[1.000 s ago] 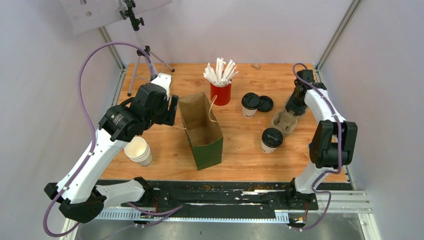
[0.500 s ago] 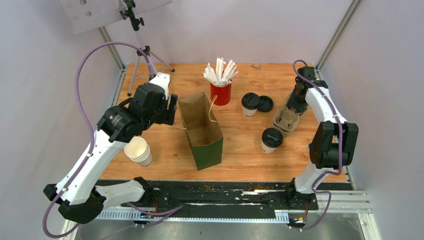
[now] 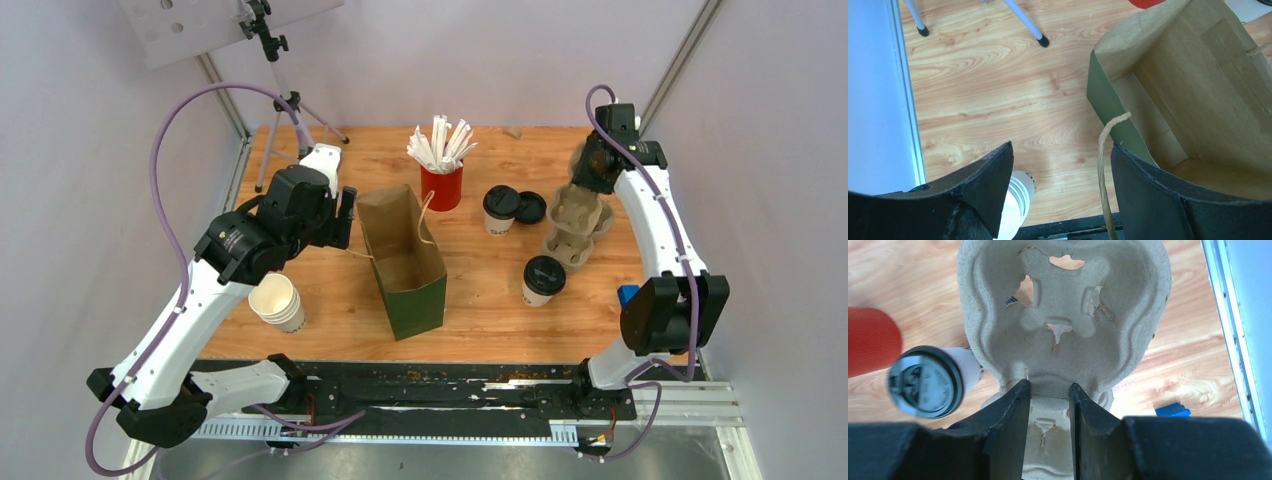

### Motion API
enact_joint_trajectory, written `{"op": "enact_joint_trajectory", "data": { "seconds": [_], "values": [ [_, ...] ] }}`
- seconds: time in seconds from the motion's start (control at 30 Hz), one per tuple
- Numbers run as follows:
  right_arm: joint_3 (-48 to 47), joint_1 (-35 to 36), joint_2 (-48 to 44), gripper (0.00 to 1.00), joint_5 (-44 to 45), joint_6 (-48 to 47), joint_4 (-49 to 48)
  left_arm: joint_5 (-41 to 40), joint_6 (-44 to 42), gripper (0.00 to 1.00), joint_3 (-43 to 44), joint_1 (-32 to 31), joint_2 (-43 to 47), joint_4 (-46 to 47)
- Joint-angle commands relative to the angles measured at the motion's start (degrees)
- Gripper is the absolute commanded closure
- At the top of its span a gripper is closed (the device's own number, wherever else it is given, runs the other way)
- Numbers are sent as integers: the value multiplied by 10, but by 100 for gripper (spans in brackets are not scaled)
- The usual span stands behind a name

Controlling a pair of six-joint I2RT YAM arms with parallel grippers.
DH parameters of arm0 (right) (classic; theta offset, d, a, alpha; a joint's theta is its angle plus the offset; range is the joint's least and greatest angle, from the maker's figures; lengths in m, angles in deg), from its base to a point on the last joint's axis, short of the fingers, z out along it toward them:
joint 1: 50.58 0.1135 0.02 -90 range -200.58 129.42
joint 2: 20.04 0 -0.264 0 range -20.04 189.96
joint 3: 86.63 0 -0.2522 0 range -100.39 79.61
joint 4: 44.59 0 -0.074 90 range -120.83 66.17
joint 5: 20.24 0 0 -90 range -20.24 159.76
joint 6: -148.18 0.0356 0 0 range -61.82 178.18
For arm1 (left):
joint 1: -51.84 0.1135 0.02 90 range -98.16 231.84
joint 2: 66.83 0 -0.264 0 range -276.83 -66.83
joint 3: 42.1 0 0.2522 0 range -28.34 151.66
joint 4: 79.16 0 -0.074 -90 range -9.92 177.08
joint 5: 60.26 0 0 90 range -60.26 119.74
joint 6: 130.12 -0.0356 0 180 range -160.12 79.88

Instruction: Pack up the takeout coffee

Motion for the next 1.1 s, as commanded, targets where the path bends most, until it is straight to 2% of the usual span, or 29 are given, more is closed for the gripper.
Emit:
{"op": "enact_joint_trajectory", "data": {
  "seconds": [0.0, 0.2, 0.47, 0.6, 0.73, 0.8, 1.07],
  "values": [
    [-72, 29, -39, 72, -3, -26, 28, 11, 1, 22, 17, 3, 12, 23],
    [-167, 117, -59, 72, -16, -39, 30, 25, 5, 22, 13, 3, 19, 32],
    [-338, 260, -16, 71, 1, -16, 70, 51, 19, 25, 6, 3, 35, 43],
    [-373, 318, -16, 71, -8, 5, 46, 63, 38, 28, -1, 3, 49, 48],
    [-363, 368, -31, 71, -26, 45, 3, 84, 59, 32, -18, 3, 64, 64],
    [-341, 388, -42, 71, -42, 67, -27, 100, 70, 37, -33, 4, 73, 81],
    [-308, 442, -49, 71, -79, 130, -88, 135, 94, 76, -62, 6, 105, 129]
  ]
}}
